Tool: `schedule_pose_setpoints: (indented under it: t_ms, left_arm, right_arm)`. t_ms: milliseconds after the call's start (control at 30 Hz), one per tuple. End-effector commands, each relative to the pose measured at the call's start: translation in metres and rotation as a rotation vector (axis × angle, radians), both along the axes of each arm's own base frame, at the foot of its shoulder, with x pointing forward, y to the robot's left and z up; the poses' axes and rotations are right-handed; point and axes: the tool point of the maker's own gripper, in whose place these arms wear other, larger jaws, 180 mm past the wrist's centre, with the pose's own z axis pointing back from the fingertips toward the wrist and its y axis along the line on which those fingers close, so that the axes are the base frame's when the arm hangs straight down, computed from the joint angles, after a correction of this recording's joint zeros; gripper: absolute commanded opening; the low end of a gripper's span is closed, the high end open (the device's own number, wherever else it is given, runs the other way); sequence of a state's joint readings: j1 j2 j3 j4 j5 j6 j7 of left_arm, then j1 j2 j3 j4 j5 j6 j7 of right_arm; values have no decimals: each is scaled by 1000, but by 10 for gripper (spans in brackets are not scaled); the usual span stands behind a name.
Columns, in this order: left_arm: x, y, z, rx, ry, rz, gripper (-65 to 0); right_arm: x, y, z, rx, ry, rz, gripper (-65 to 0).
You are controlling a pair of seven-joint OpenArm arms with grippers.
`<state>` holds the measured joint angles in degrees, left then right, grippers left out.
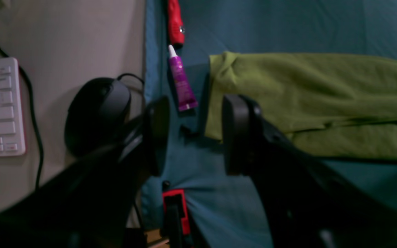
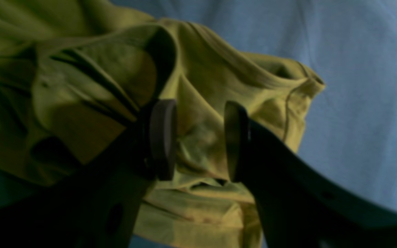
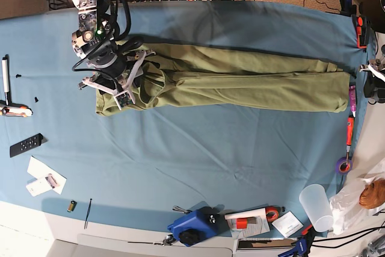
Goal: Layout the t-shirt on the table in an organized manner, then fold the t-shirt properly
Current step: 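Release the left gripper and adjust the folded end with the right gripper, then press the folded end with the right gripper and lower the left gripper to the strip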
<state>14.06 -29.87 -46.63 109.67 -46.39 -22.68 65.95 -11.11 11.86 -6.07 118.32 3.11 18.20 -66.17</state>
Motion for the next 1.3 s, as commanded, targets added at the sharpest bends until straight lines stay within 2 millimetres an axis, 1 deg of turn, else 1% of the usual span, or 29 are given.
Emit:
schedule_pose_setpoints:
  t_ms: [0, 300, 433, 533, 600, 667, 800, 833, 933, 967, 1067, 1167, 1233, 1267]
  left_arm:
    - [7, 3, 16, 18, -52, -9, -390]
    - [7, 3, 16, 18, -52, -9, -390]
    - [7, 3, 16, 18, -52, -9, -390]
    - [7, 3, 16, 18, -52, -9, -390]
    - [7, 3, 16, 18, -52, -9, -390]
    - [7, 3, 16, 18, -51, -9, -390]
    - [7, 3, 16, 18, -52, -9, -390]
    - [7, 3, 16, 18, -52, -9, -390]
    - [7, 3, 16, 18, -52, -9, -390]
    - [7, 3, 16, 18, -52, -9, -390]
    - [7, 3, 16, 18, -51, -9, -390]
    - [7, 3, 16, 18, -51, -9, -390]
    - [7, 3, 16, 18, -51, -9, -390]
    - [7, 3, 16, 18, -51, -9, -390]
  right_arm:
    - [5, 2, 8, 9, -28, 6, -418]
    - [-3, 9, 1, 41, 31, 16, -418]
    - [-8, 23, -3, 47, 50, 60, -418]
    - [-12, 32, -12, 22, 73, 95, -419]
    - [-14, 31, -20, -13, 87, 88, -419]
    - [-13, 25, -24, -51, 89, 60, -419]
    - [-9, 13, -22, -104, 64, 15, -425]
    - [-9, 12, -21, -113, 62, 13, -454]
    - [-9, 10, -21, -124, 62, 10, -611]
    - [-9, 10, -21, -124, 63, 10, -650]
    - [-10, 8, -22, -134, 67, 5, -650]
    - [-12, -3, -19, -194, 79, -20, -650]
    - [-13, -9, -11, -228, 69, -37, -650]
    - [-14, -7, -6, -224, 52, -34, -650]
